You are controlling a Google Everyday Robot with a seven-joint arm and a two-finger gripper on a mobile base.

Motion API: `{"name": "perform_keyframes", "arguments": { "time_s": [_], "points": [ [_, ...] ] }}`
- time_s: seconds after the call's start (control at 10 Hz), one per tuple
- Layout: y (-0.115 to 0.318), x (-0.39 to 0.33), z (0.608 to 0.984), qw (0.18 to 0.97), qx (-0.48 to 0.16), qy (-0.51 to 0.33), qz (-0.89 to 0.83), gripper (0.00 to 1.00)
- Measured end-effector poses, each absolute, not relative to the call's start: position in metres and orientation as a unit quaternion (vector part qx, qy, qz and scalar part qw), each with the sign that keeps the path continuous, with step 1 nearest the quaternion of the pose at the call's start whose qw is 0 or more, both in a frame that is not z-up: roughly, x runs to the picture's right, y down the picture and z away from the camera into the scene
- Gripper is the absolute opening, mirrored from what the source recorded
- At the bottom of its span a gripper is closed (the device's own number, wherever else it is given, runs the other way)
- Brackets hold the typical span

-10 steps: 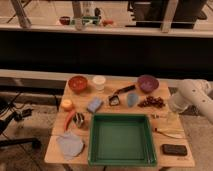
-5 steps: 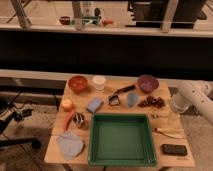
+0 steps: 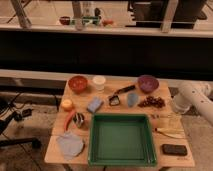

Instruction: Place fork in purple bowl

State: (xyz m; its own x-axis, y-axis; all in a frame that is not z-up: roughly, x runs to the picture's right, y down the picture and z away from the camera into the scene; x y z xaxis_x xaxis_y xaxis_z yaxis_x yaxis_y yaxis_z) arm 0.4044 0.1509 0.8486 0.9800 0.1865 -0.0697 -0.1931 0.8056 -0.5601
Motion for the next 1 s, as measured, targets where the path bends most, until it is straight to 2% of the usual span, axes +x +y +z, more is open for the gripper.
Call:
{"name": "perform_keyframes", "arguments": {
  "time_s": [1.0],
  "points": [
    [0.157, 0.389, 0.868, 0.951, -0.300, -0.025, 0.065, 0.80]
  ]
}}
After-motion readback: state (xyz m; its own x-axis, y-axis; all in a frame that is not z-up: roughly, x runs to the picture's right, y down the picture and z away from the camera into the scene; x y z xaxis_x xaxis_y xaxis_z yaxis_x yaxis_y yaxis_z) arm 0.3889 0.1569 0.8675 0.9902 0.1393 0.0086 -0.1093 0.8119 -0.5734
